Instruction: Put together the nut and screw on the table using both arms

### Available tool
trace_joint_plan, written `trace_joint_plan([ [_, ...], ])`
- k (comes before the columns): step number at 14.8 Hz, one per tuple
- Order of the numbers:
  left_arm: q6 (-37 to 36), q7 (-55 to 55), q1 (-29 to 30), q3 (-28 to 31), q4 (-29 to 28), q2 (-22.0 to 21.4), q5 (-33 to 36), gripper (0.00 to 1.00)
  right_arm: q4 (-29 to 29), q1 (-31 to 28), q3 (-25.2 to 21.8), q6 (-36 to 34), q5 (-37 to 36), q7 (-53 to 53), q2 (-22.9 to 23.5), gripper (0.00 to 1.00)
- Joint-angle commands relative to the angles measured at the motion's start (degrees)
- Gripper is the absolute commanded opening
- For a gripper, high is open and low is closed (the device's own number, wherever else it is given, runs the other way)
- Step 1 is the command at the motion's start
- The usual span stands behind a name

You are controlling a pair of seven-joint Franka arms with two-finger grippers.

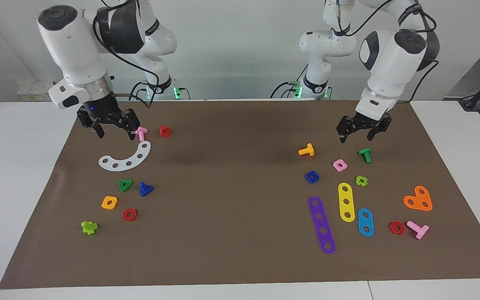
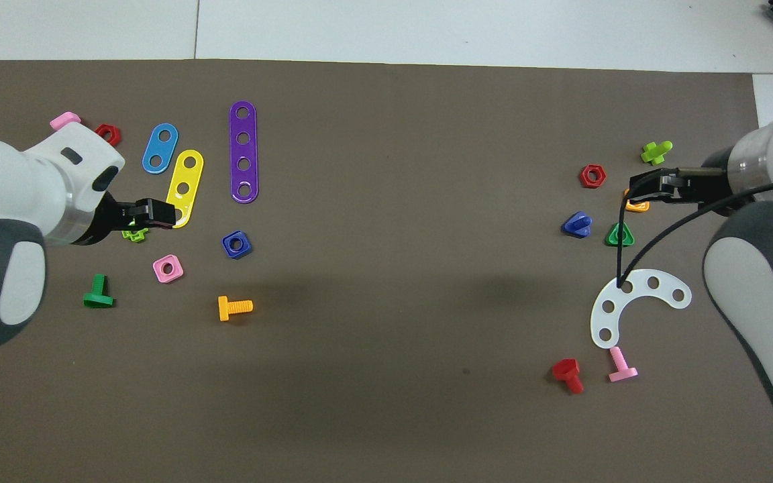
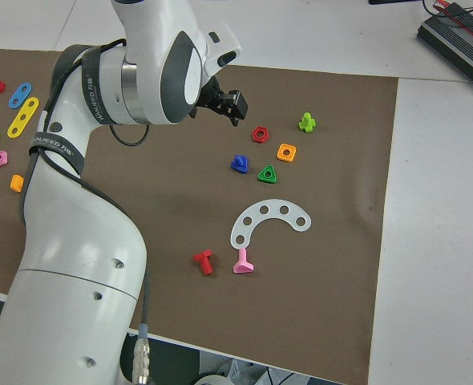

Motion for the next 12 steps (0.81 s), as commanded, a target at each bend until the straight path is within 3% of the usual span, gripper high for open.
trace_joint_plan([
  [1, 7.05, -10.73, -2.88, 0.91, -1.83, 3.99, -1.09, 1.00, -2.68, -0.33, 0.14, 6.46, 1.20, -1.88, 3.61, 0.92],
  [4, 12.95, -17.77, -3.69, 0.82, -3.86, 6.71, -1.26, 0.99, -4.88, -0.33, 0.05, 11.56, 1.11, -2.05, 7.30, 0.86],
  [6, 17.68, -24.35, -5.87, 0.91, -4.65, 9.87, -1.27, 0.92, -7.34, -0.24, 0.05, 16.57, 1.11, -2.84, 9.41, 0.86],
  [9, 25.60, -24.65, -7.02, 0.91, -7.54, 13.74, -1.18, 0.89, -10.68, -0.24, 0.05, 21.94, 1.11, -3.11, 10.82, 0.86],
  [12, 27.64, -24.65, -8.17, 1.08, -7.99, 16.92, -1.00, 0.84, -13.93, -0.33, 0.05, 26.41, 1.02, -6.26, 12.49, 0.85],
])
